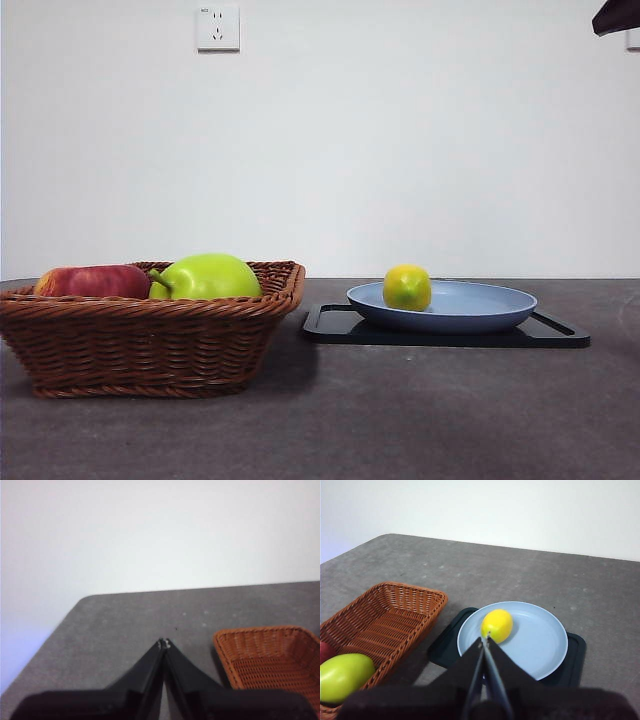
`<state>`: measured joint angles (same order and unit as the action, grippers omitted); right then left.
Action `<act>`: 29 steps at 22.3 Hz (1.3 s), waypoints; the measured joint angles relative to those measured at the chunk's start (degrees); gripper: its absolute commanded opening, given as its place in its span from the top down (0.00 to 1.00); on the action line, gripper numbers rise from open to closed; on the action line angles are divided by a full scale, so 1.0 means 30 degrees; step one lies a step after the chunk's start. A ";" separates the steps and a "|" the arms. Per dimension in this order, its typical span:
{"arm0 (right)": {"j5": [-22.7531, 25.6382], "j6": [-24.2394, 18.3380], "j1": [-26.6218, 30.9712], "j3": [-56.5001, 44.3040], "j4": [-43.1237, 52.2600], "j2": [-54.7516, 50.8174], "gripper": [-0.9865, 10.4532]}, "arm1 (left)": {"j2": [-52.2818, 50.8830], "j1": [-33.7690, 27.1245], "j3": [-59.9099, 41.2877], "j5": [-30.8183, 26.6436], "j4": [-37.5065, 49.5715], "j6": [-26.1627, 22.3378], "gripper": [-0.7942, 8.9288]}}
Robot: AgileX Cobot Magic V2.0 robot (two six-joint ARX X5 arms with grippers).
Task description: Take the lemon from the basket,put the lemon in the plate,hand out the plate
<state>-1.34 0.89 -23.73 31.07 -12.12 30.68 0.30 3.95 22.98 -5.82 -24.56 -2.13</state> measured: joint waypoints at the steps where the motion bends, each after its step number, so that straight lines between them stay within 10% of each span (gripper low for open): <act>1: 0.0007 0.0000 0.0000 0.0000 0.0000 0.0000 0.91 | 0.0000 -0.0226 -0.0459 0.0313 0.0393 0.0000 0.91; 4: 0.0007 0.0000 0.0000 0.0000 0.0000 0.0000 0.91 | 0.0015 -0.1027 -0.6666 0.1282 0.3191 0.0707 0.91; 29: 0.0007 0.0000 0.0000 -0.0007 0.0000 0.0000 0.91 | 0.0015 -0.1064 -0.6870 0.1122 0.3366 0.1654 0.91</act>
<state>-1.32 0.89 -23.73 31.05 -12.12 30.68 0.34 0.75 2.37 -2.46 -14.46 2.83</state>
